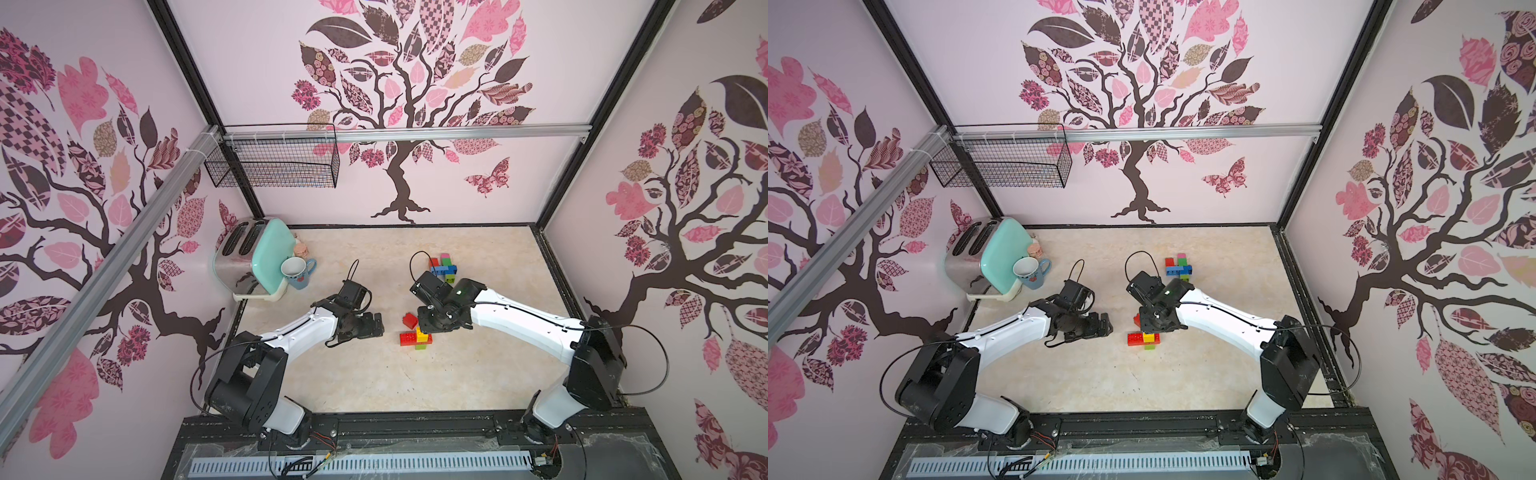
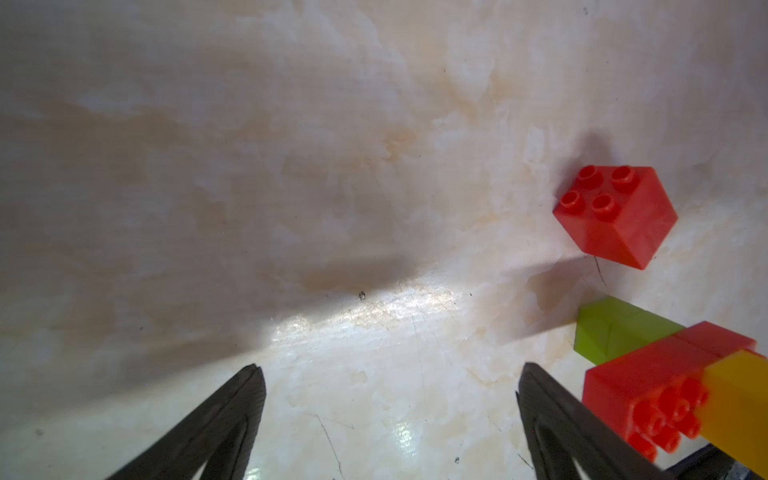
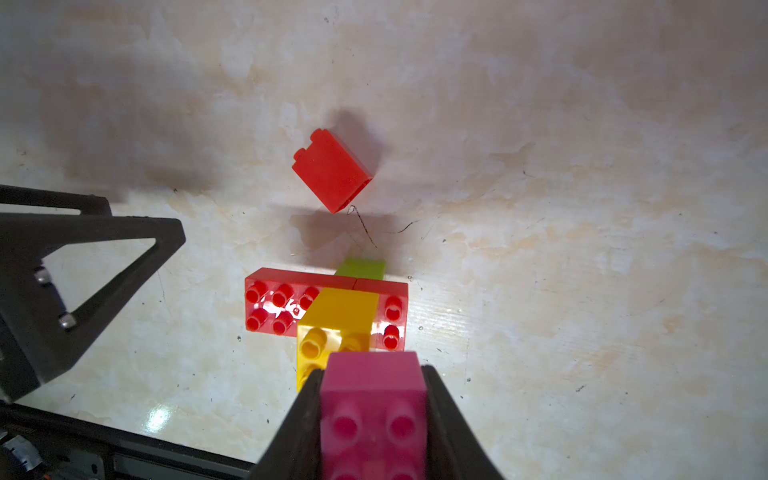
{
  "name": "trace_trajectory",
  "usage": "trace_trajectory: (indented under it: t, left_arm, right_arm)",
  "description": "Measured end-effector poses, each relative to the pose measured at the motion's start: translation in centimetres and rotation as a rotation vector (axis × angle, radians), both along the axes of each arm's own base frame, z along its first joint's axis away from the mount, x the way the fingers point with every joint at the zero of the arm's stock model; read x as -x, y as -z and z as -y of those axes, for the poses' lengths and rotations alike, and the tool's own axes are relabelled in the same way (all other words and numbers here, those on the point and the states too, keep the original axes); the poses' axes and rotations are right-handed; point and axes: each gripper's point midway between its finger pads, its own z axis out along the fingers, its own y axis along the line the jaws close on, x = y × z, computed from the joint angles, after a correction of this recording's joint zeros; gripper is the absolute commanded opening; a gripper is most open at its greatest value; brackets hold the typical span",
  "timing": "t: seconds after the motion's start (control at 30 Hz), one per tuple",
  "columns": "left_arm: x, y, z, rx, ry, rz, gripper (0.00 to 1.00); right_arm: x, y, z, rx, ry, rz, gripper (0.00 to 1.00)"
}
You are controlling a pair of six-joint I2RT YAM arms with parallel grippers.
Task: Assemble the number 4 with lego
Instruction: Assemble the lego brick with the lego brick.
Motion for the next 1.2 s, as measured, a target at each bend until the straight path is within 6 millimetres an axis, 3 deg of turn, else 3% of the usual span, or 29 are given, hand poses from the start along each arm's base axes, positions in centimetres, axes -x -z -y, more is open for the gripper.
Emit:
trace_trajectory:
  t: [0.27, 0.67, 1.0, 1.2]
  left_arm:
    - [0.5, 1.2, 0.4, 0.004, 0.017, -0.045, 0.98]
    - [0.5, 1.1, 1.8, 0.032, 0.052, -0.054, 0.98]
    - [1.0, 1.0, 4.5, 0.055, 0.129, -0.046, 0.98]
    - [1.0, 1.0, 4.7, 0.055, 0.134, -0.050, 0.98]
  right_arm:
    - [-0.3, -0.5, -1.1, -0.026, -0.011, 0.004, 0.00]
    - [0.4, 1.1, -2.0, -0.006, -0.031, -0.033, 0.00]
    - [0.7, 1.5, -2.1, 0.038, -0.041, -0.004, 0.00]
    - [0.7, 1.9, -2.0, 0.088, -0.054, 0.025, 0.00]
